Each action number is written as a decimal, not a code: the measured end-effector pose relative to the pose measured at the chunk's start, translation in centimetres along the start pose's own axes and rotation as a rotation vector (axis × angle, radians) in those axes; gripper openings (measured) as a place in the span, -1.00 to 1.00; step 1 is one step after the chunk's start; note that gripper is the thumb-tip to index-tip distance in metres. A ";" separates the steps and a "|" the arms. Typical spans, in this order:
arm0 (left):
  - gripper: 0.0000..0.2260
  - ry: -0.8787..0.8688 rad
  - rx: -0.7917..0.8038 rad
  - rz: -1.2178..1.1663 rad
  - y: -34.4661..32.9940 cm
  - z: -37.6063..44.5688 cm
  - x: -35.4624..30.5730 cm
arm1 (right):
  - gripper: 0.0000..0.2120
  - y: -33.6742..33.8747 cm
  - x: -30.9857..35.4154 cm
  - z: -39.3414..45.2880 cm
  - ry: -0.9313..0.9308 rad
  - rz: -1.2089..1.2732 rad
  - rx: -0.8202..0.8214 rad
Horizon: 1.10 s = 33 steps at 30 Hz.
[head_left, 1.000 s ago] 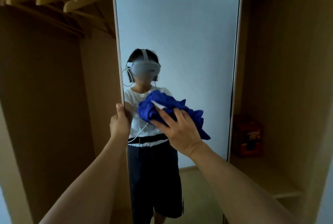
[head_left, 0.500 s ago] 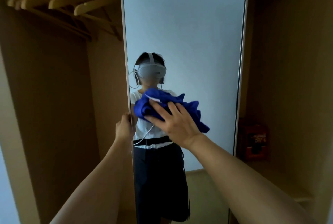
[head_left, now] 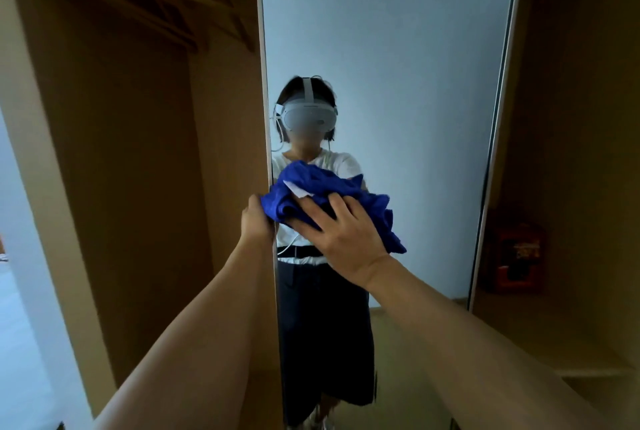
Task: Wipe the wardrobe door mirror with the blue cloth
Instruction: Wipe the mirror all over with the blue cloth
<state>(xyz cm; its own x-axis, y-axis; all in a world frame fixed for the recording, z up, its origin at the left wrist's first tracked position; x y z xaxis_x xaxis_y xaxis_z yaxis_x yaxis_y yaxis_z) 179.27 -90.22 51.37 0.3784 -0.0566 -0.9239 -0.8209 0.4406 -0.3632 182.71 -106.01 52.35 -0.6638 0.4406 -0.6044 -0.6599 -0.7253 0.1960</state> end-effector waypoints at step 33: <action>-0.56 -0.152 -0.053 0.273 -0.2 -0.1 0.2 | -0.45 2.2 -8.6 -0.9 0.030 -0.063 0.080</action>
<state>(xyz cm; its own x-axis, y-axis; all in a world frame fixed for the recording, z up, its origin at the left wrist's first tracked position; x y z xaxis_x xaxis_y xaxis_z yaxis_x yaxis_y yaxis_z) 179.49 -90.47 51.20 0.1972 0.1941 -0.9610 -0.9206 0.3738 -0.1134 187.25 -111.92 57.26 -0.6103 0.4667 -0.6401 -0.7267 -0.6516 0.2177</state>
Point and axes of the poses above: each hand's wrist, its own z-axis towards the middle knuckle, its own y-axis out of the back of the hand, x = y × z, the point moved 5 cm from there along z, towards the middle knuckle, and after that the axes turned 1 degree about -x, right-handed, at the moved point
